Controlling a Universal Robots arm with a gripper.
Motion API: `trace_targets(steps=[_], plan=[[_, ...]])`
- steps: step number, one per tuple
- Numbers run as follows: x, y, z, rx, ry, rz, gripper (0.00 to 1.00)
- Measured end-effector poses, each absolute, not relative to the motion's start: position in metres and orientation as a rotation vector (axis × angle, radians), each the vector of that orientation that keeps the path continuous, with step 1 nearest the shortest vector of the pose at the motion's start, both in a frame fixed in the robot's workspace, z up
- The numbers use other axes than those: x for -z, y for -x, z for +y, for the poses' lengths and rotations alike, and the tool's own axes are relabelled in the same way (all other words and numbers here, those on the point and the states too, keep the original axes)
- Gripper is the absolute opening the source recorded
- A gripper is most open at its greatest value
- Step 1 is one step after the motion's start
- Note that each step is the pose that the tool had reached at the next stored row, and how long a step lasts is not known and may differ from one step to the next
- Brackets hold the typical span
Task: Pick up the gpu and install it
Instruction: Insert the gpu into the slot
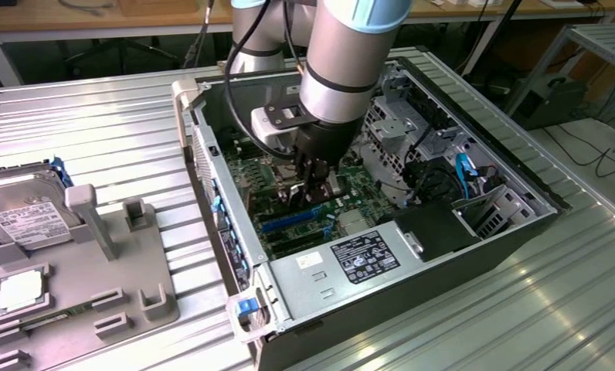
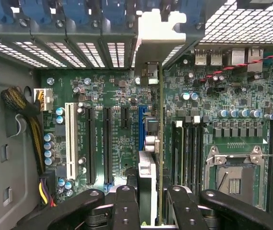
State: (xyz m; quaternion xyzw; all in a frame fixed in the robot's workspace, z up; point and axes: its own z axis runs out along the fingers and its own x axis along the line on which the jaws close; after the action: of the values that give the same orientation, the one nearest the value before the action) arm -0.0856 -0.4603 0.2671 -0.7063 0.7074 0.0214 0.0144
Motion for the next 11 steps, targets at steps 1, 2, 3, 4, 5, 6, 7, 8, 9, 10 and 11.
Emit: trace_targets(steps=[1,2,3,4,5,6,7,8,9,10,11], plan=[[-0.2664,0.0867,-0.4603,-0.067,2.199,2.202,0.28],[-0.2659,0.0869,-0.4604,-0.067,2.199,2.202,0.28],[-0.2655,0.087,-0.4607,-0.067,2.199,2.202,0.28],[-0.2651,0.0872,-0.4609,-0.067,2.199,2.202,0.28],[-0.2648,0.0874,-0.4611,-0.067,2.199,2.202,0.28],[-0.2646,0.0876,-0.4613,-0.067,2.199,2.202,0.28],[-0.2643,0.0879,-0.4614,-0.067,2.199,2.202,0.28],[-0.2641,0.0883,-0.4616,-0.067,2.199,2.202,0.28],[-0.2638,0.0887,-0.4617,-0.067,2.199,2.202,0.28],[-0.2634,0.0894,-0.4617,-0.067,2.199,2.202,0.28],[-0.2631,0.09,-0.4618,-0.067,2.199,2.202,0.28]])
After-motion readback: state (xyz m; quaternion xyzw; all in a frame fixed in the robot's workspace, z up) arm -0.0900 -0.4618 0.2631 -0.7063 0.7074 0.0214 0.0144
